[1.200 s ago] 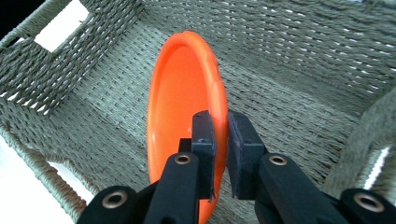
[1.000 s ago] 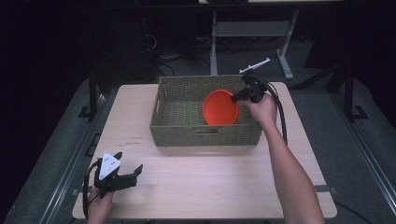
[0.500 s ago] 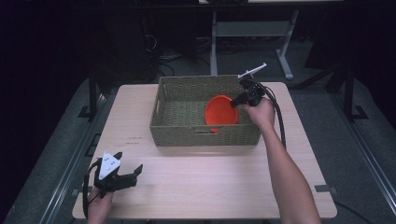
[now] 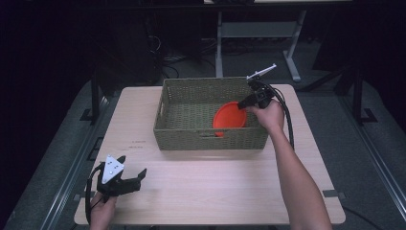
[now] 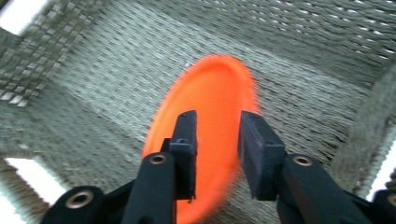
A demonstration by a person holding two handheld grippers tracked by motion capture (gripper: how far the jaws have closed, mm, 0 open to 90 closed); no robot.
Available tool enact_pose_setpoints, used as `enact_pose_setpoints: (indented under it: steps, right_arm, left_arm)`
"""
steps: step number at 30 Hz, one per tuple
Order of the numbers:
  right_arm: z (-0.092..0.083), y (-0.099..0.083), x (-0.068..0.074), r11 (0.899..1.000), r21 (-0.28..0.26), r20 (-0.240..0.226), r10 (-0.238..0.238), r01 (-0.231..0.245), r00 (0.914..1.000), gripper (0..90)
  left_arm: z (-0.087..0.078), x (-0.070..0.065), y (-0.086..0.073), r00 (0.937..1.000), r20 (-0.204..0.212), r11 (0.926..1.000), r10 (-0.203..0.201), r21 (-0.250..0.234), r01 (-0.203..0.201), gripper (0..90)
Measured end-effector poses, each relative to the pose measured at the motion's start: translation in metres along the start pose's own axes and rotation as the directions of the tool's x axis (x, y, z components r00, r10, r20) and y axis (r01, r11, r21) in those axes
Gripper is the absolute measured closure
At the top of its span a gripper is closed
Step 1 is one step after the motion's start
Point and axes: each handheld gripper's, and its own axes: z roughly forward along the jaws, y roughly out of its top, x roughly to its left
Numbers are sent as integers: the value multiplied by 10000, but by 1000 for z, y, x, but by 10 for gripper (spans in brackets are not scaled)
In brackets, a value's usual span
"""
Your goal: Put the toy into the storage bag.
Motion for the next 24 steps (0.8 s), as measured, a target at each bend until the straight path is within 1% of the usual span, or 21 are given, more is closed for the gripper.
enact_pose_setpoints:
  steps: [2, 5, 8, 12, 15, 17, 18, 22, 24]
  right_arm:
    - [-1, 0, 0, 10000, 5, -115, -50, 51, 9999, 665]
    - [1, 0, 3, 9999, 101, -356, -110, 114, 9993, 654]
    - [3, -1, 6, 9994, 112, -442, -337, 342, 9985, 637]
    - [4, -5, 7, 9995, 46, -764, -323, 327, 9966, 578]
    - [4, -9, 5, 9996, 51, -852, -281, 287, 9960, 542]
    - [4, -12, 4, 9998, 66, -1086, -182, 191, 9939, 490]
    - [4, -12, 4, 9997, 79, -1144, -201, 211, 9932, 482]
    - [3, -16, 8, 9991, 196, -1152, -357, 382, 9927, 452]
    - [2, -17, 7, 9992, 201, -1234, -332, 359, 9918, 441]
  left_arm:
    - [0, 1, 0, 10000, -18, 10000, -6, 51, 6, 128]
    - [-1, 1, 0, 10000, -19, 10000, -8, -2, 8, 128]
    - [0, -1, 0, 10000, 20, 10000, 51, 22, -51, 128]
    - [0, -2, 0, 9999, 57, 10000, 87, 19, -87, 128]
    - [-1, -1, -1, 10000, 28, 10000, -16, -35, 16, 128]
    - [-1, 0, -1, 10000, 30, 10000, -48, -49, 48, 128]
    - [-1, -1, 0, 10000, 25, 10000, -32, -72, 32, 128]
    - [0, -3, 0, 9999, 71, 9999, 120, 2, -120, 128]
    - [0, -3, 0, 10000, 63, 10000, 58, -33, -57, 128]
